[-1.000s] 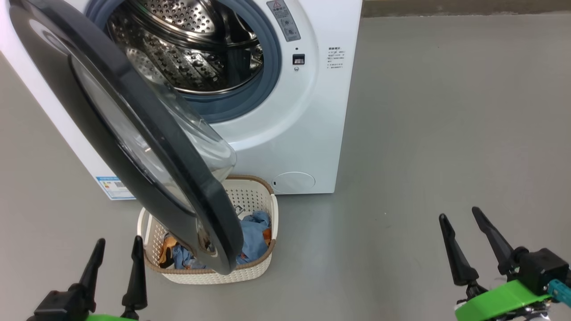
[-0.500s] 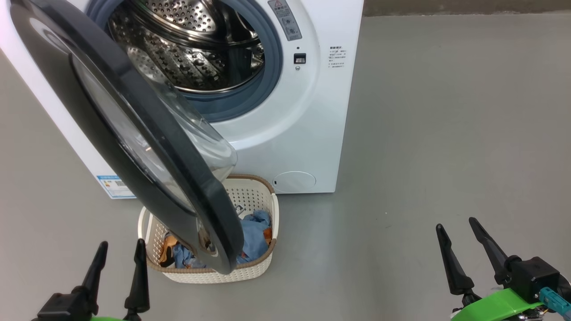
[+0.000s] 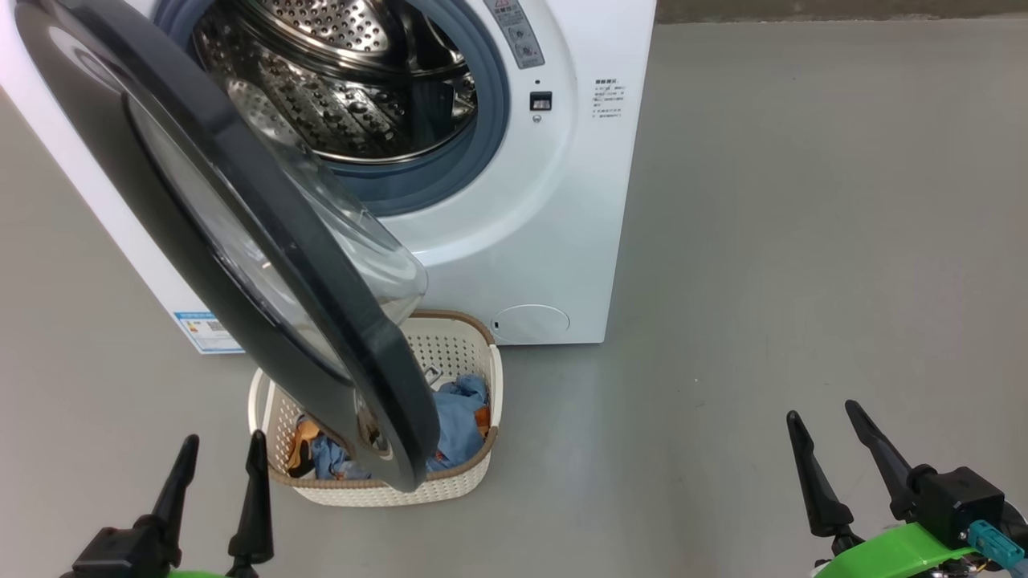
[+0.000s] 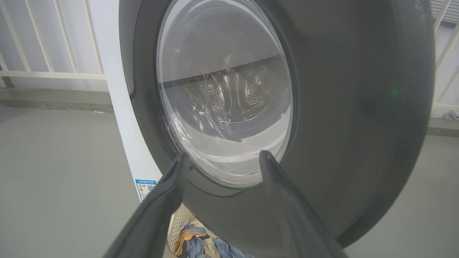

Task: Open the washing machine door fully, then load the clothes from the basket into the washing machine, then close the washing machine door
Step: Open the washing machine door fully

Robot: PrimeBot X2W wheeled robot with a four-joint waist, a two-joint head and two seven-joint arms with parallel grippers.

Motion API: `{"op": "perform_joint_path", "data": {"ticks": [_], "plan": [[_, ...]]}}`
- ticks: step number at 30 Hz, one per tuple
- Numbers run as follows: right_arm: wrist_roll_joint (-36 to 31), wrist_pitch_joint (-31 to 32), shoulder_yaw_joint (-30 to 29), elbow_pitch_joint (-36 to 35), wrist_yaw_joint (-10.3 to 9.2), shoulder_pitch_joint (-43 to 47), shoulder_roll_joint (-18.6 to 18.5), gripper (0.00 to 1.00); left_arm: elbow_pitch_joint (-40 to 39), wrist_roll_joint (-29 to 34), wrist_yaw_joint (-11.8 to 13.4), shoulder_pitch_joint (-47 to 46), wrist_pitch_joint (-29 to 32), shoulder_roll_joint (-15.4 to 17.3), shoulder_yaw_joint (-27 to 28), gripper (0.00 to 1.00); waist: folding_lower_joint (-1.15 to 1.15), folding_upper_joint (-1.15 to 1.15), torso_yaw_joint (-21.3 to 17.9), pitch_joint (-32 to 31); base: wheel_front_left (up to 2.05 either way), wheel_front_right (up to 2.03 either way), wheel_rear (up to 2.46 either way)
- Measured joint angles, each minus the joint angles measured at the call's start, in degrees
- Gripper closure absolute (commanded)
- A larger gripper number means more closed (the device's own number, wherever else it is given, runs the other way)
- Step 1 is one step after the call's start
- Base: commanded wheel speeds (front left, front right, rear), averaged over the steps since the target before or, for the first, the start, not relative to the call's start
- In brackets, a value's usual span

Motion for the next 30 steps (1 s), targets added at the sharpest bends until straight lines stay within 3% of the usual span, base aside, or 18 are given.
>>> {"op": "perform_joint_path", "data": {"ticks": [13,14,15,16,22,30], "plan": [[0.0,0.0,0.3,0.7,0.0,0.0,0.0,0.0,0.1,0.0,0.0,0.0,0.0,0.0,-0.2,0.0,0.0,0.0,0.1,-0.1,0.0,0.0,0.0],[0.0,0.0,0.3,0.8,0.01,0.0,0.0,0.0,0.2,0.0,0.0,0.0,0.0,0.0,-0.2,0.18,0.0,0.0,0.1,-0.1,0.0,0.0,0.0],[0.0,0.0,0.3,0.8,0.0,0.0,0.0,0.0,0.2,0.0,0.0,0.0,0.0,0.0,-0.2,0.68,0.0,0.0,0.1,-0.1,0.0,0.0,0.0],[0.0,0.0,0.3,0.9,0.0,0.0,0.0,0.0,0.4,0.0,0.0,0.0,0.0,0.0,-0.3,1.0,0.0,0.0,0.1,-0.1,0.0,0.0,0.0],[0.0,0.0,0.5,1.4,0.0,0.0,0.0,0.0,-0.1,0.0,0.0,-0.1,0.0,-0.1,0.1,1.0,0.0,0.0,0.1,-0.1,0.0,0.0,0.0],[0.0,0.0,0.5,1.8,0.0,0.0,0.0,0.0,-14.2,0.1,0.0,-4.6,0.0,-0.2,0.9,1.0,0.0,0.0,0.2,-0.3,0.0,0.0,0.0]]}}
